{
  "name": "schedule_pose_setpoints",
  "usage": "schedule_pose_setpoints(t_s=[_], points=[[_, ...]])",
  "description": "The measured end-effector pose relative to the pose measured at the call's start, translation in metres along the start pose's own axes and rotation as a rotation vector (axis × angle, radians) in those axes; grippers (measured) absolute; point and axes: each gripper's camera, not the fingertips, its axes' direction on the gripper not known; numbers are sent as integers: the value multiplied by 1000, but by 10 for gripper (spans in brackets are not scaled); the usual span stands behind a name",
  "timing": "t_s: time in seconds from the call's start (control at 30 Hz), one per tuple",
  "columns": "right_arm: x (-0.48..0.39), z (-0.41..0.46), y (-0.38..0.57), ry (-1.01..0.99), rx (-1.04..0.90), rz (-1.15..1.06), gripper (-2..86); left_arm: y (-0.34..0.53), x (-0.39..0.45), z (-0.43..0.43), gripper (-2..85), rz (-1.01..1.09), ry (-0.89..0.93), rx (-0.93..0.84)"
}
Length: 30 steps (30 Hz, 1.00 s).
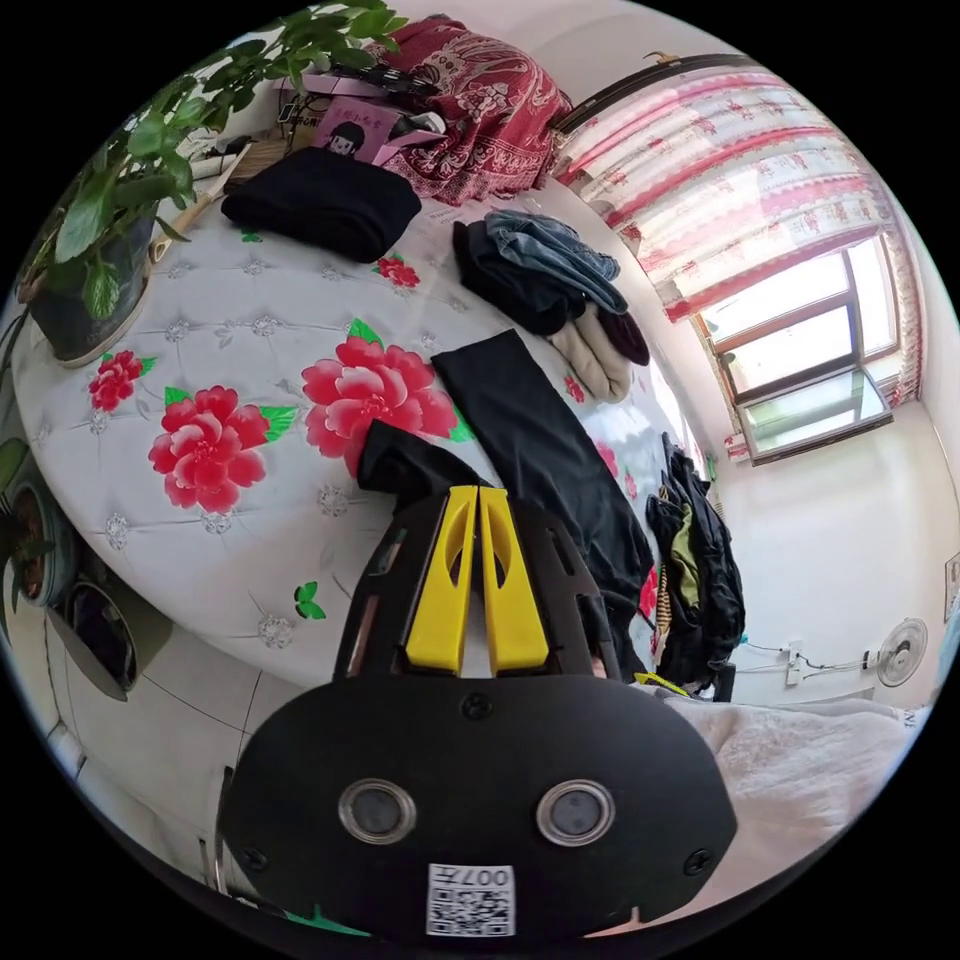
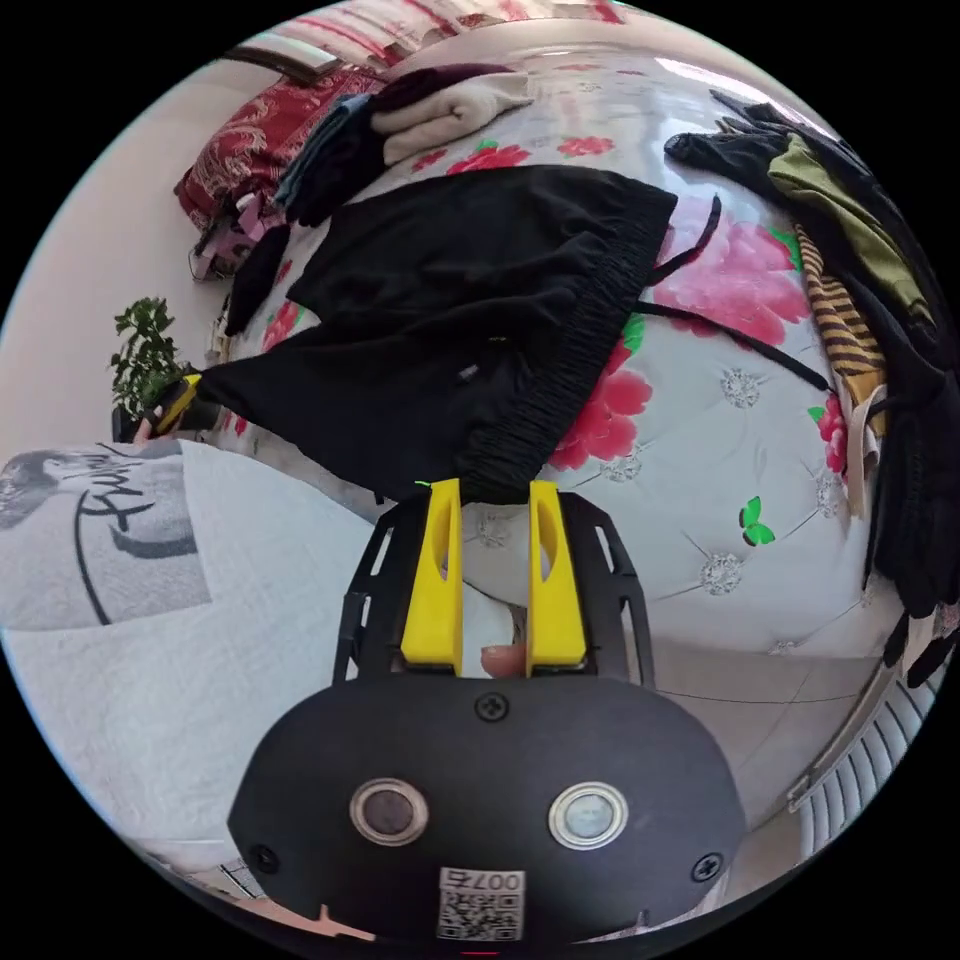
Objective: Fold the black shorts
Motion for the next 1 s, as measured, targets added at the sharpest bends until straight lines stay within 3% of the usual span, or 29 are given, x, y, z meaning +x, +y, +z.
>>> schedule_pose_setpoints(t_s=[0.27, 0.4, 0.57, 0.67, 0.87, 1.0], points=[[18, -80, -59, -277, 321, 56, 15, -118, 61, 51, -9, 99, 100, 38], [18, -87, -135, -213, 377, 39, 8, -192, 90, 120, -5, 102, 41, 4], [47, -57, -225, -50, 357, 177, 19, -244, 112, 208, 48, 204, -49, -78], [59, -26, -254, 58, 258, 236, 35, -241, 111, 235, 63, 183, -151, -148], [43, 6, -240, 185, 216, 180, 69, -190, 101, 213, 45, 307, -194, -10], [39, 30, -224, 240, 168, 171, 80, -172, 93, 219, 49, 273, -243, -68]])
